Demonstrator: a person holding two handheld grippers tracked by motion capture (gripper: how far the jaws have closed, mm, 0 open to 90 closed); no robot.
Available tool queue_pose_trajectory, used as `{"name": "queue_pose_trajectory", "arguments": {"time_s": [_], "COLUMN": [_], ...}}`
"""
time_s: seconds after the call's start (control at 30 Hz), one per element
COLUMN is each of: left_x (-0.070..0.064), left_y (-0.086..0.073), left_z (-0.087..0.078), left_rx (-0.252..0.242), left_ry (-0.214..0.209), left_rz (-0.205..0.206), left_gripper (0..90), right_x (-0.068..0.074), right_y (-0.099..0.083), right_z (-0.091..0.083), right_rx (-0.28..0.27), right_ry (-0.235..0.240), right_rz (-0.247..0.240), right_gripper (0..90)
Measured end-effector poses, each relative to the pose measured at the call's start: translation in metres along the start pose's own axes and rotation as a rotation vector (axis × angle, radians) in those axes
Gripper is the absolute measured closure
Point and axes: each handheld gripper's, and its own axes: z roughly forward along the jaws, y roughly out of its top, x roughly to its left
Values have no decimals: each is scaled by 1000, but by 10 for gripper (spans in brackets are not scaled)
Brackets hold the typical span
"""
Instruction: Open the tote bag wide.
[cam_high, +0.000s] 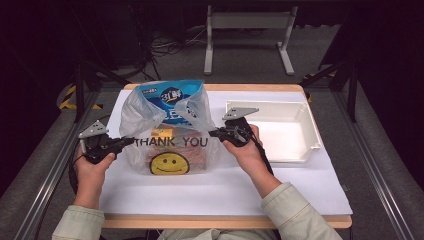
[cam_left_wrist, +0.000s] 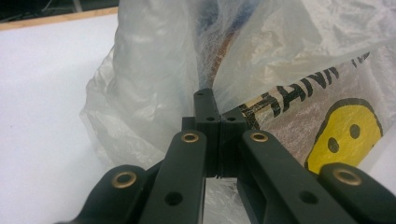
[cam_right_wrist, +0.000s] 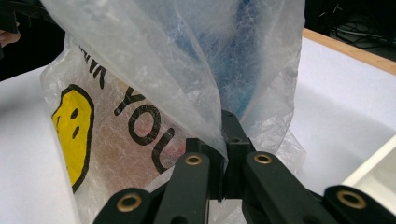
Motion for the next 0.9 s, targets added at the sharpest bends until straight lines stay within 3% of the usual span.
{"name": "queue_pose_trajectory", "arguments": {"time_s": [0.23,0.27,0.53,0.67,0.73,0.8,0.83,0.9], "left_x": [7,8,10,8,5,4,1,-12], "left_y": [-3,-3,-9,-8,-7,-6,-4,7], "left_z": [12,13,19,14,8,5,0,-13], "left_rx": [18,25,68,74,65,54,46,-6], "left_ry": [-31,-35,-53,-33,-24,-29,-26,-2], "left_rz": [-53,-42,-74,-46,-23,-14,-2,73], "left_gripper": [898,898,897,887,814,673,673,466], "right_x": [-3,-3,-4,-3,-2,-2,-2,-2], "right_y": [-5,-7,-15,-16,-16,-16,-16,-16], "right_z": [7,8,16,13,11,9,9,8], "right_rx": [20,24,54,48,45,40,40,35], "right_ry": [3,4,23,28,23,23,23,23], "right_rz": [16,19,38,43,46,50,50,52], "right_gripper": [898,897,897,897,897,897,897,897]}}
